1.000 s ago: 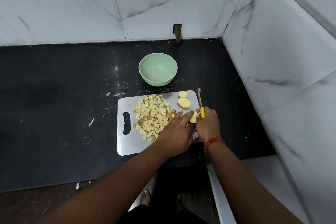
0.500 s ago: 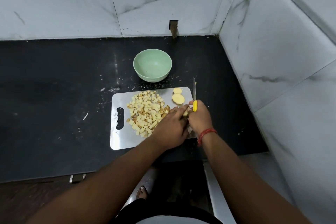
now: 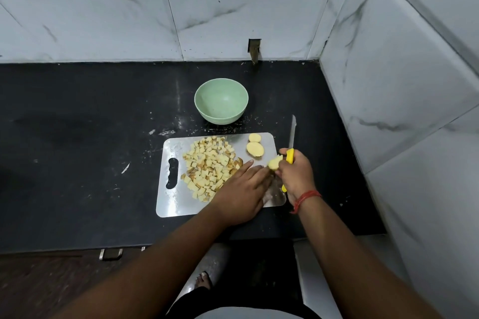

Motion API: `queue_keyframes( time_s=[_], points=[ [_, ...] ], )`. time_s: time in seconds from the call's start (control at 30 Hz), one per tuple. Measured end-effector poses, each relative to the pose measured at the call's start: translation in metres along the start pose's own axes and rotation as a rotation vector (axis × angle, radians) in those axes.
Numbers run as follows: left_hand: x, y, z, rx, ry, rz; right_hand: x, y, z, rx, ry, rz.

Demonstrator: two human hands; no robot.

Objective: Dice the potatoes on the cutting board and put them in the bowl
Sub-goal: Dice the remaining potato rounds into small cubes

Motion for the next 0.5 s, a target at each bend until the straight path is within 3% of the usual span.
queue_keyframes(
  time_s=[0.1, 0.3, 0.5],
  points=[
    [0.005, -0.007, -0.002, 0.051, 0.016, 0.046, -0.001, 0.008, 0.002, -0.029, 0.005, 0.019],
    [0.010, -0.008, -0.003, -0.003, 0.045, 0.046, -0.010, -0.001, 0.008, 0.048, -0.070, 0.087],
    [0.001, -0.004, 0.012, -0.051, -0.089, 0.067, 0.006, 0.026, 0.012, -0.205, 0.026, 0.202]
  ],
)
Point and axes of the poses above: each hand's wrist, its own z-axis towards the middle knuckle, its own y-axis out of the back of the hand, x = y × z, the point moved 5 cm from there along z, towards the middle knuckle, and after that the axes turned 14 degrees about z, right-handed, at the moved point
